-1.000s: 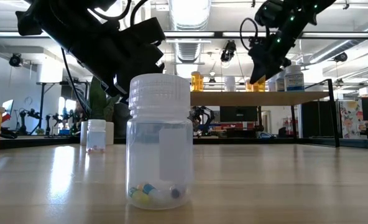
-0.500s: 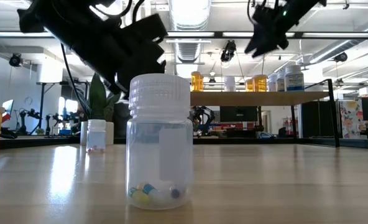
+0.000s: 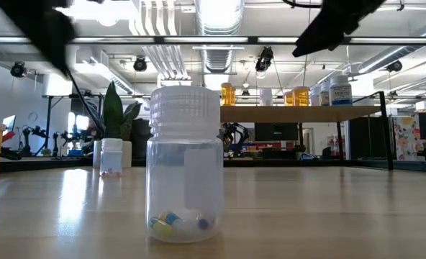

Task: Pick and place medicine bottles onto shelf by color
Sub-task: Put the big orange pill bottle on the shelf aligned with the other big orange pill bottles

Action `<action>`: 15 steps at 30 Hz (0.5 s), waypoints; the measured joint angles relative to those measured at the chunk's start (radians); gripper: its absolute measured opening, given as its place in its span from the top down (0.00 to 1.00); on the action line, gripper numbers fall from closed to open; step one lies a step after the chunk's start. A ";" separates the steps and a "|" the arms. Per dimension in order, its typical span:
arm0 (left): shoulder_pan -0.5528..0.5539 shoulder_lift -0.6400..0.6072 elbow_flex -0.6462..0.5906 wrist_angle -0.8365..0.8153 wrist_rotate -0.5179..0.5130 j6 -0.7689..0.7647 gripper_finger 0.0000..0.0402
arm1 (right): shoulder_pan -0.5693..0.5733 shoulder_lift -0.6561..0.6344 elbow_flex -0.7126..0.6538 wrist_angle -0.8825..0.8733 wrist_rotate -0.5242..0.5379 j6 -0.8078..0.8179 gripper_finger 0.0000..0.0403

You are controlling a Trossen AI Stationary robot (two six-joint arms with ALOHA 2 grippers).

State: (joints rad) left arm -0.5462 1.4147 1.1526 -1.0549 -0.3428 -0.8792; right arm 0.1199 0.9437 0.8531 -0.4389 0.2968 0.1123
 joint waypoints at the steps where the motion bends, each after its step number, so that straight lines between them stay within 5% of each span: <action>1: -0.027 -0.007 -0.001 -0.056 0.054 -0.079 0.22 | 0.051 0.003 -0.020 0.022 0.029 0.017 0.42; 6: -0.213 -0.009 -0.016 -0.184 0.218 -0.385 0.22 | 0.267 0.017 -0.111 0.166 0.119 0.077 0.42; 15: -0.392 0.098 -0.127 -0.066 0.145 -0.579 0.22 | 0.472 0.020 -0.125 0.266 0.266 0.060 0.42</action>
State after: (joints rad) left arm -0.9382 1.5123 1.0259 -1.1212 -0.1973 -1.4583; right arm 0.5917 0.9642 0.7282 -0.1729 0.5625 0.1721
